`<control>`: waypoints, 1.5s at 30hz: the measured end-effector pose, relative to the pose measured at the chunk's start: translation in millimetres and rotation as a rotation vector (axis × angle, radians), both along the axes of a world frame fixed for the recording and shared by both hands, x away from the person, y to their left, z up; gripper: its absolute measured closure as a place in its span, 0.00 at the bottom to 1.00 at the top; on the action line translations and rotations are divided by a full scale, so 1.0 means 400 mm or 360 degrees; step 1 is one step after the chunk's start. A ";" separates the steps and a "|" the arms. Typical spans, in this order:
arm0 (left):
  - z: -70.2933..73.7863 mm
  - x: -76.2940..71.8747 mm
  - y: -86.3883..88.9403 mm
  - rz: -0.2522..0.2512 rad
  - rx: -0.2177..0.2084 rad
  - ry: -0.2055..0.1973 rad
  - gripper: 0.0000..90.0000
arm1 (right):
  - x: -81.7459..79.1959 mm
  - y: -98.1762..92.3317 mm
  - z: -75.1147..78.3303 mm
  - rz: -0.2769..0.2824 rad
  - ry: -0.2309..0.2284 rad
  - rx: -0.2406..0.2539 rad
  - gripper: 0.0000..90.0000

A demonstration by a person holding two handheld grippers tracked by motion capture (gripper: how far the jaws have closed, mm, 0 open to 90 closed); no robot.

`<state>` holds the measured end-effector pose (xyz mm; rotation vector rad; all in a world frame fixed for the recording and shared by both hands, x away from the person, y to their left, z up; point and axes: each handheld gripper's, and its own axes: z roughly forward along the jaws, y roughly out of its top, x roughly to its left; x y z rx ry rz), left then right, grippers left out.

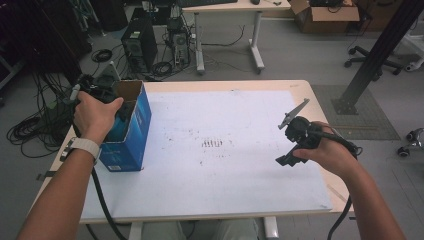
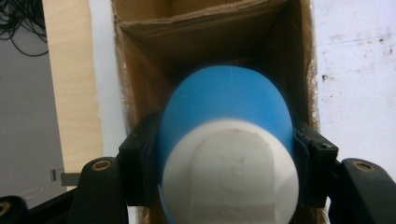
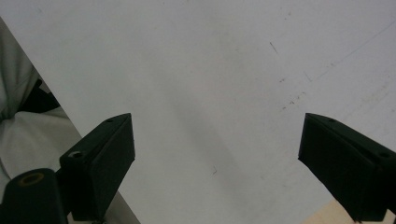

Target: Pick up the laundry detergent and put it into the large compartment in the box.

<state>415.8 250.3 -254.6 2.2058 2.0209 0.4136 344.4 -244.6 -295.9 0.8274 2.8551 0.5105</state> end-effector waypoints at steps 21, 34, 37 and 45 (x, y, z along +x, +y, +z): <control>-0.053 0.011 0.009 -0.0012 -0.0021 0.0039 0.41 | 0.002 -0.005 -0.014 -0.0006 0.0022 -0.0006 0.12; -0.047 0.009 0.016 -0.0027 -0.0037 0.0023 0.33 | -0.001 -0.002 -0.018 0.0003 0.0029 -0.0005 0.12; -0.043 0.007 0.017 -0.0022 -0.0033 0.0024 0.31 | -0.003 0.000 -0.017 0.0007 0.0026 -0.0002 0.12; -0.001 -0.004 0.010 -0.0028 -0.0017 -0.0025 0.28 | -0.012 -0.003 -0.012 0.0006 0.0020 0.0000 0.12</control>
